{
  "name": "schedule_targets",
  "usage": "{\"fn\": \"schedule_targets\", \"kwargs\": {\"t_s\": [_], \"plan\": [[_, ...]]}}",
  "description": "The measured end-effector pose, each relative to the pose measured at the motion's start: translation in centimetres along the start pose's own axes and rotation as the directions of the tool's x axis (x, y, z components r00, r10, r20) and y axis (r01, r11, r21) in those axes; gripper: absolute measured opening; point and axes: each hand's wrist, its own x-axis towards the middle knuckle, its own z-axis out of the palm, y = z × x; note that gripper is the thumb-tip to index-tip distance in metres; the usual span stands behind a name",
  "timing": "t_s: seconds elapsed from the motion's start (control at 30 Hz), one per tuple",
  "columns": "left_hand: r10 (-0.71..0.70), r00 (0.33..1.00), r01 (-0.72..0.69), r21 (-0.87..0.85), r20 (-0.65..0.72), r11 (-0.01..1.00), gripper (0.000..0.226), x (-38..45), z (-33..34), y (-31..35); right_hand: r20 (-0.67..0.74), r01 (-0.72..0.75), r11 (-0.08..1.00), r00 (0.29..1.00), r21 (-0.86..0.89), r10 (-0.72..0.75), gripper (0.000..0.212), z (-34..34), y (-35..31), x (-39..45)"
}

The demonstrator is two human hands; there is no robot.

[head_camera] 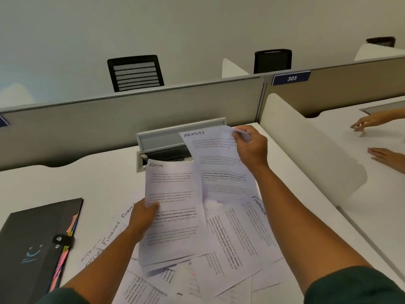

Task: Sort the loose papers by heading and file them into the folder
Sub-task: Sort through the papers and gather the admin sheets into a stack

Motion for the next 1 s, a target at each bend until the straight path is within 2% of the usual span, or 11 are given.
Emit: {"fn": "schedule_targets", "kwargs": {"t_s": [0.23, 0.37, 0.43, 0.53, 0.63, 0.7, 0.77, 0.87, 1.0], "plan": [[0.145, 0.949, -0.134, 0.058, -0.281, 0.989, 0.018, -0.3, -1.0, 1.4, -0.007, 0.268, 0.963, 0.963, 0.023, -0.268, 0.013, 1.1, -5.3, 2.3], [0.153, 0.939, -0.172, -0.033, -0.308, 0.985, 0.02, -0.3, -1.8, 2.1, -0.018, 0.338, 0.937, 0.941, 0.084, -0.338, 0.01, 1.6, -7.7, 2.8], [0.162, 0.948, -0.197, -0.107, -0.273, 0.975, 0.025, -0.3, -2.1, 2.5, -0.003, 0.299, 0.942, 0.953, 0.151, -0.302, 0.009, 2.0, -8.4, 2.8], [0.148, 0.969, -0.189, -0.215, -0.196, 0.958, 0.029, -0.4, -2.4, 3.1, 0.058, 0.151, 0.958, 0.984, 0.244, -0.17, 0.005, 2.8, -8.6, 2.5], [0.139, 0.985, -0.162, -0.283, -0.098, 0.945, 0.023, -0.8, -2.6, 3.9, 0.11, 0.003, 0.963, 0.993, 0.268, -0.034, 0.014, 3.5, -7.8, 1.8], [0.163, 0.986, -0.163, -0.308, -0.025, 0.937, 0.022, -1.2, -2.6, 4.7, 0.129, -0.097, 0.962, 0.989, 0.255, 0.066, 0.012, 4.0, -7.0, 1.2], [0.161, 0.987, -0.148, -0.29, 0.023, 0.946, 0.019, -1.5, -2.6, 5.6, 0.144, -0.175, 0.957, 0.979, 0.233, 0.145, 0.007, 4.6, -6.1, 0.5], [0.144, 0.985, -0.123, -0.196, 0.094, 0.973, 0.016, -1.8, -2.6, 7.0, 0.223, -0.241, 0.955, 0.954, 0.175, 0.2, 0.013, 5.1, -5.1, -0.8], [0.099, 0.982, -0.071, -0.173, 0.161, 0.982, 0.02, -2.3, -2.1, 7.6, 0.272, -0.269, 0.959, 0.933, 0.087, 0.237, 0.018, 5.5, -3.2, -2.1]]}}
